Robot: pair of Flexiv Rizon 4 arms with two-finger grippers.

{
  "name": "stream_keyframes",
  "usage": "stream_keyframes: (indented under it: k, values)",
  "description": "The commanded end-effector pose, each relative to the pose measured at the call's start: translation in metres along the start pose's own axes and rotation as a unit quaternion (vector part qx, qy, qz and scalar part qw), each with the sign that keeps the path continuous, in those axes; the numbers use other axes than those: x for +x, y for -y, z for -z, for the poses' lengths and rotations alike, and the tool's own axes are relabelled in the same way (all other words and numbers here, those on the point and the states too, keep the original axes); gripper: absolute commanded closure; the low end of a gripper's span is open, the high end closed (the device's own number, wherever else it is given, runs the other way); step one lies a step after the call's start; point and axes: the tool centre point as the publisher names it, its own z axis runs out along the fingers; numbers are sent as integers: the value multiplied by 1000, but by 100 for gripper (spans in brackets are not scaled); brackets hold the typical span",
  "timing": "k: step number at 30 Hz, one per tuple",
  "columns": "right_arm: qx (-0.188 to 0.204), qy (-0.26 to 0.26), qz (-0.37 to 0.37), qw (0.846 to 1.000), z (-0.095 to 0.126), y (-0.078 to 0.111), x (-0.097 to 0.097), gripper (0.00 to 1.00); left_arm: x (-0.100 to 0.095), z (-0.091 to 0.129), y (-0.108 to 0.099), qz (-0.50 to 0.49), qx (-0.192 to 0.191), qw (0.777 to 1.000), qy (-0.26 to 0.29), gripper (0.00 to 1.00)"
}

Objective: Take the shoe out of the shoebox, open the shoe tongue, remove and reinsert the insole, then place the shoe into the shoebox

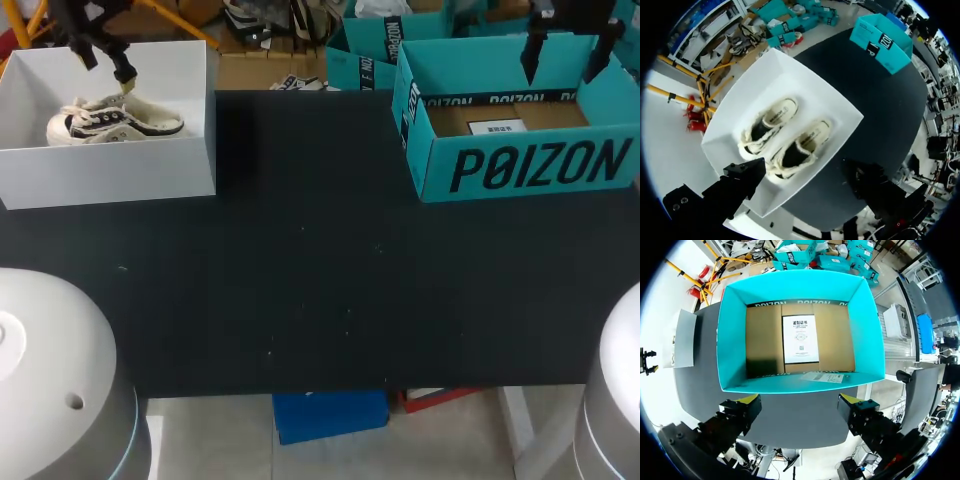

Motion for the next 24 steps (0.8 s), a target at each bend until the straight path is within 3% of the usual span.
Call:
stream_keyframes:
  k: [1, 7, 22, 24]
  values:
    - [0, 0, 0, 1000, 0, 0, 0, 0, -4, 0, -7, -356, -22, 934, -7, 0]
    - [0, 0, 0, 1000, 0, 0, 0, 0, -7, 2, -14, -428, -33, 903, 8, 0]
    - [0, 0, 0, 1000, 0, 0, 0, 0, -7, 2, -14, -428, -33, 903, 8, 0]
    - [0, 0, 0, 1000, 0, 0, 0, 0, -5, 0, -9, -409, -11, 913, 7, 0]
